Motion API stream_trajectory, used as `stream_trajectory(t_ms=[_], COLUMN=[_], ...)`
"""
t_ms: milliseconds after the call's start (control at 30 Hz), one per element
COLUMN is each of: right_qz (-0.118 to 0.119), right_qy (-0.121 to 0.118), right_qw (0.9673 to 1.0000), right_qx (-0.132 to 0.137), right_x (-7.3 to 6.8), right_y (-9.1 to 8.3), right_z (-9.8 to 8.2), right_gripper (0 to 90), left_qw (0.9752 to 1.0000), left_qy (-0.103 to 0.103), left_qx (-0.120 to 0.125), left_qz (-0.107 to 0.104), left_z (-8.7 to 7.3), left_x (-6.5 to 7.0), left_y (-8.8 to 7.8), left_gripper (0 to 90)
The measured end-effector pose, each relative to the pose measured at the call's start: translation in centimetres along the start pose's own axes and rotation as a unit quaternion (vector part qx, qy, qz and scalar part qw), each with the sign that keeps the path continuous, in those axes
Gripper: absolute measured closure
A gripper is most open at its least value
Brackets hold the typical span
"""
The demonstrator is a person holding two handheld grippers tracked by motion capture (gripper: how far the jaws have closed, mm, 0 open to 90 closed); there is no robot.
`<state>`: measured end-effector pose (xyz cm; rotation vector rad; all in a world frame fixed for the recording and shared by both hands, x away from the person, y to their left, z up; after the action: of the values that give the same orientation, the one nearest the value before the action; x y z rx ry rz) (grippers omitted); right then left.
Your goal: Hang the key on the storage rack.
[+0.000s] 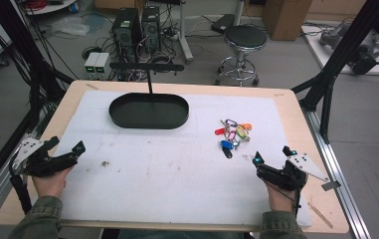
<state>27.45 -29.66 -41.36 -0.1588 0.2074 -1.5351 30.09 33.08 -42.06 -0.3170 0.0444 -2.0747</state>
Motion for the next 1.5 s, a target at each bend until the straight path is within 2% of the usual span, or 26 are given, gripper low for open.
stream_trajectory(t_ms=[167, 767, 900, 1067, 1300, 1500], right_qz=[0.0, -0.002, -0.004, -0.006, 0.0, -0.001], right_qy=[0.003, -0.005, -0.018, -0.041, -0.044, -0.042], right_qw=[1.0, 1.0, 0.9997, 0.999, 0.9985, 0.9986], right_qx=[0.002, -0.005, -0.016, -0.017, -0.032, -0.033], right_x=[0.0, -0.2, -0.4, -0.9, -1.5, -1.7], right_y=[-0.1, 0.2, 0.8, 1.5, 2.8, 3.7], right_z=[0.0, -0.1, 0.0, 0.8, 1.4, 2.2], right_gripper=[0.5, 0.5, 0.5, 0.5, 0.5, 0.5], left_qw=[0.9999, 0.9999, 1.0, 1.0, 1.0, 1.0], left_qy=[-0.001, 0.0, 0.003, 0.003, 0.007, 0.009], left_qx=[-0.007, -0.004, -0.003, -0.002, 0.0, 0.002], left_qz=[-0.01, -0.012, -0.009, -0.006, -0.002, 0.002], left_z=[-0.1, -0.1, -0.1, -0.1, 0.0, 0.0], left_x=[0.2, 0.2, 0.2, 0.1, 0.1, 0.0], left_y=[0.3, 0.3, 0.2, 0.3, 0.2, 0.1], left_gripper=[1.7, 1.7, 1.7, 1.7, 1.7, 1.7])
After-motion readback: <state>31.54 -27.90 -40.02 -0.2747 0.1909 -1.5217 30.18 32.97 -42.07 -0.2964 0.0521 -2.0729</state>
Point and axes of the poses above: each handheld gripper's, and its own axes: y roughly forward along the jaws, z roughly out of its top, x roughly to its right, the point moved 2 cm from there along y, roughly forward along the jaws, and after that the axes turned 13 degrees about -z, right-handed, at the moved point
